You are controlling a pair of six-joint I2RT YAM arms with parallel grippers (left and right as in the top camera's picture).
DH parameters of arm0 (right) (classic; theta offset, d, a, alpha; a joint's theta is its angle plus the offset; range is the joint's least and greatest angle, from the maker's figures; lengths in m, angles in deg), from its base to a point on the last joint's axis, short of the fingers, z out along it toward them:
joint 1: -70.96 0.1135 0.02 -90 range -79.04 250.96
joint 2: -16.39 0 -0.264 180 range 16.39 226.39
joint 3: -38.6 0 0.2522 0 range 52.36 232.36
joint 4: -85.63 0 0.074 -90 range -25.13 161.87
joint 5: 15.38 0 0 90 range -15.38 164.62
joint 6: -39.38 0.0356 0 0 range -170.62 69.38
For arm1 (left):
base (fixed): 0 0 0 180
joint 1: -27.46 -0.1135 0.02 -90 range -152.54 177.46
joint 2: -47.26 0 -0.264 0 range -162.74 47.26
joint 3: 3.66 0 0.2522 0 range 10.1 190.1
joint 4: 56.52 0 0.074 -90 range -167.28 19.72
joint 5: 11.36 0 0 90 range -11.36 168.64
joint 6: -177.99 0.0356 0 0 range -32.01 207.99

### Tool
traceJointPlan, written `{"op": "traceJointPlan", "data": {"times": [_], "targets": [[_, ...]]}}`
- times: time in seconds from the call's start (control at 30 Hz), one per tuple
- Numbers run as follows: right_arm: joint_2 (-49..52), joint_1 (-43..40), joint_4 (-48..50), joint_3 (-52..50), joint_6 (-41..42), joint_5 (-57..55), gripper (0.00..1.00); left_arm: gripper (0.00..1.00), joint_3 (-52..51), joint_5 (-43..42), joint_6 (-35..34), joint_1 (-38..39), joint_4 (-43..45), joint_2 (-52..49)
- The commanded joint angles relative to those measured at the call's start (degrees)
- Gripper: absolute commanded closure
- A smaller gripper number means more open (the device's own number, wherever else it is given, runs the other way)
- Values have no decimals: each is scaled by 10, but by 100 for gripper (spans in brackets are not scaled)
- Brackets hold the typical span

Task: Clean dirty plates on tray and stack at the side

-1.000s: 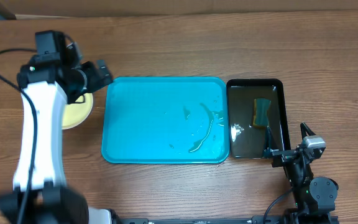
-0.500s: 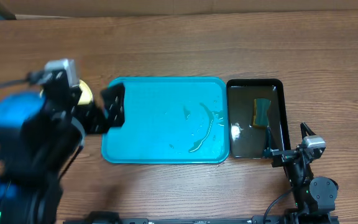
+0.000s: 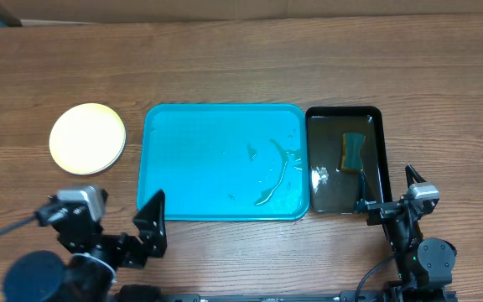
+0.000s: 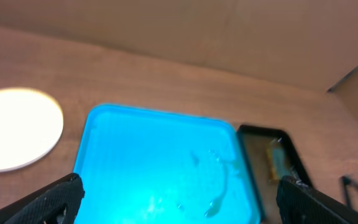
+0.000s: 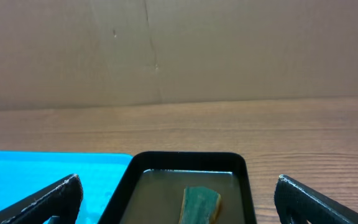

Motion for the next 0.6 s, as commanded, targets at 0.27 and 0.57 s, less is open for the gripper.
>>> {"op": "traceJointPlan", "data": {"times": [0.27,0.57], "targets": [[-6,-2,4,-6,-2,-4,0,0,-275,8,4,3,187,236],[-6,-2,4,-6,-2,-4,0,0,-412,16,-6,3,590,278]]}}
